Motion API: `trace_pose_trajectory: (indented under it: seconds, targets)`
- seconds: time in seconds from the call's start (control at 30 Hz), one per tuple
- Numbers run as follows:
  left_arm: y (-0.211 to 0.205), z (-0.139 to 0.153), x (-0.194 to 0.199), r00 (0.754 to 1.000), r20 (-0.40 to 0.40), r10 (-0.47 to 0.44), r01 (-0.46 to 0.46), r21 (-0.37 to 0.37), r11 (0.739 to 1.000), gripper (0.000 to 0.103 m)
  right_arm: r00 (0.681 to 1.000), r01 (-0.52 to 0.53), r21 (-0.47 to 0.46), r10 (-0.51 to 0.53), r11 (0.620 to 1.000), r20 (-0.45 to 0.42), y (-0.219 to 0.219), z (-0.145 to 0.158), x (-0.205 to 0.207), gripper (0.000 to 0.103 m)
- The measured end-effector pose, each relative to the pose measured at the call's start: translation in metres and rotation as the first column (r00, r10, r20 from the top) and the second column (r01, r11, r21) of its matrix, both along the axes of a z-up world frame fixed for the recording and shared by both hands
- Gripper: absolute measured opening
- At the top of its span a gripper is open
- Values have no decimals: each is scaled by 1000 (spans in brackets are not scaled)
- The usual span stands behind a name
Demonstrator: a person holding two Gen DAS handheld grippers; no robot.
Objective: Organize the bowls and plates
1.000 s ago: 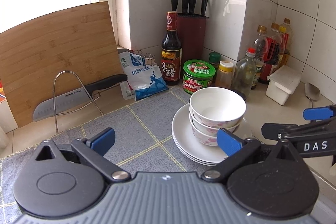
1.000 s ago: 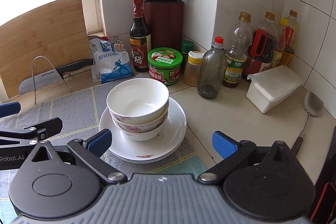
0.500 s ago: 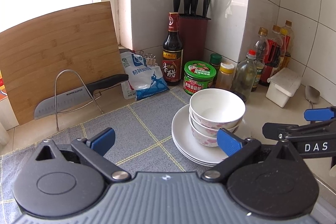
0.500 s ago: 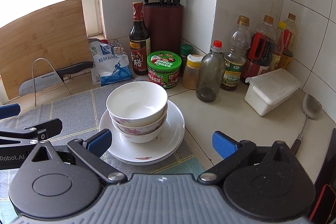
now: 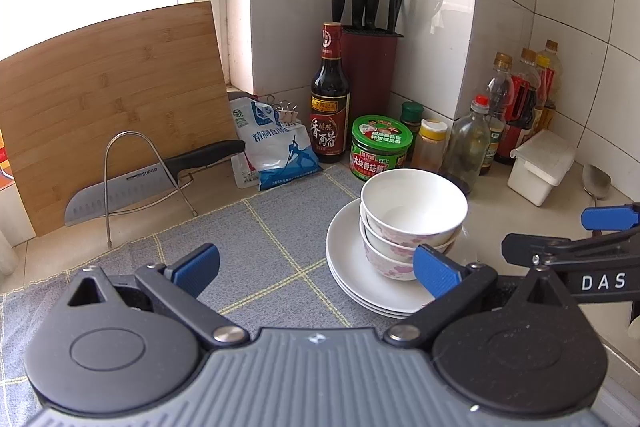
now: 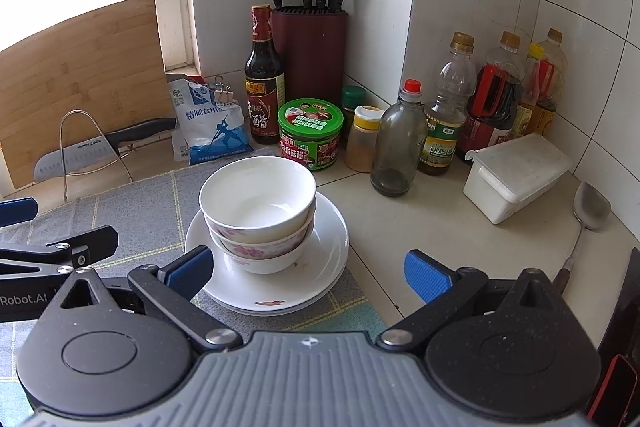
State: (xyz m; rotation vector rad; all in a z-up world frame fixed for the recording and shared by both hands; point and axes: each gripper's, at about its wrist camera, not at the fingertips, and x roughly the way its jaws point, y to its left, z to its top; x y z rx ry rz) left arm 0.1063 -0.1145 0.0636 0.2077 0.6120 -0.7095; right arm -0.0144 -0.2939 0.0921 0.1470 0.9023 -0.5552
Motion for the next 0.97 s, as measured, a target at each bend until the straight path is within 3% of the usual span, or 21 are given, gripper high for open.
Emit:
trace_pose_trajectory:
  seconds: [0.97]
  targets:
    - [0, 0, -1, 1000, 4, 5, -5, 6, 1000, 102, 1000, -7, -18, 7, 1000, 6, 1, 3, -2, 103]
